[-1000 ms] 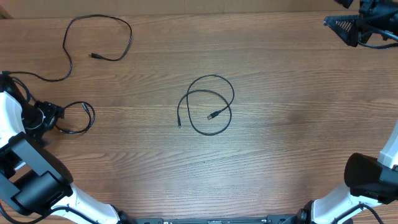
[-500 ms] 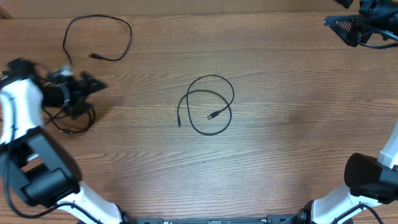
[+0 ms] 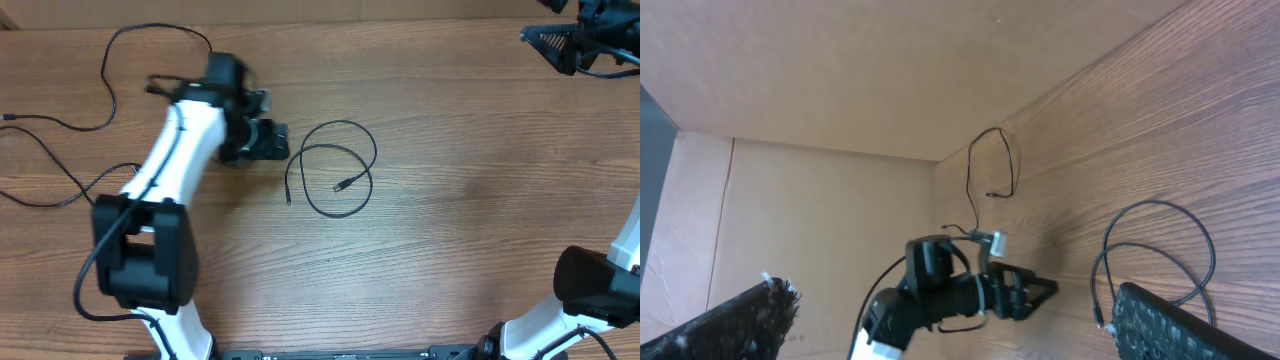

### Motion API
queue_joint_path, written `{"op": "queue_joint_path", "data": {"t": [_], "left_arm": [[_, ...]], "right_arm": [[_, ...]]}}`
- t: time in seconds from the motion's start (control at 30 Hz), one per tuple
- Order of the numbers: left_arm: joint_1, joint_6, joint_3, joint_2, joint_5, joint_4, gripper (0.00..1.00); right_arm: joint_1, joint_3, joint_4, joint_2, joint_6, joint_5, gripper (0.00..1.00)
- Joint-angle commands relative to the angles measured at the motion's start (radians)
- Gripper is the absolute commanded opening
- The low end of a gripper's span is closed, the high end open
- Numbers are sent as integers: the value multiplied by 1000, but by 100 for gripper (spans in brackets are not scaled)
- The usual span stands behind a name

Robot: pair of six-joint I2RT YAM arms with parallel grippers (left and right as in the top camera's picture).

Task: Untangle cables
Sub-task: 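Move the left gripper right onto the central black cable loop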

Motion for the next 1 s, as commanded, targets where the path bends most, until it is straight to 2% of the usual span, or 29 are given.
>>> {"op": "queue_joint_path", "data": {"t": [0.0, 0.27, 0.4, 0.53, 0.67, 0.87, 0.97], "left_arm": [[-79, -22, 23, 47, -153, 33, 88], [-195, -56, 23, 173, -194, 204, 88], [-208, -55, 23, 215, -265, 275, 81], [-208, -54, 23, 236, -269, 290, 64], [-208, -45, 23, 256, -321, 269, 52], [-208, -50, 23, 262, -308, 247, 29], [-208, -50, 23, 262, -290, 243, 4]], "right_arm": [[-5, 7, 3, -5, -8, 3, 100], [-5, 8, 3, -5, -8, 3, 100], [-5, 7, 3, -5, -8, 3, 100], [-5, 8, 3, -5, -8, 3, 100], [-5, 7, 3, -5, -8, 3, 100], [-5, 7, 3, -5, -8, 3, 100], [-5, 7, 3, -5, -8, 3, 100]]}}
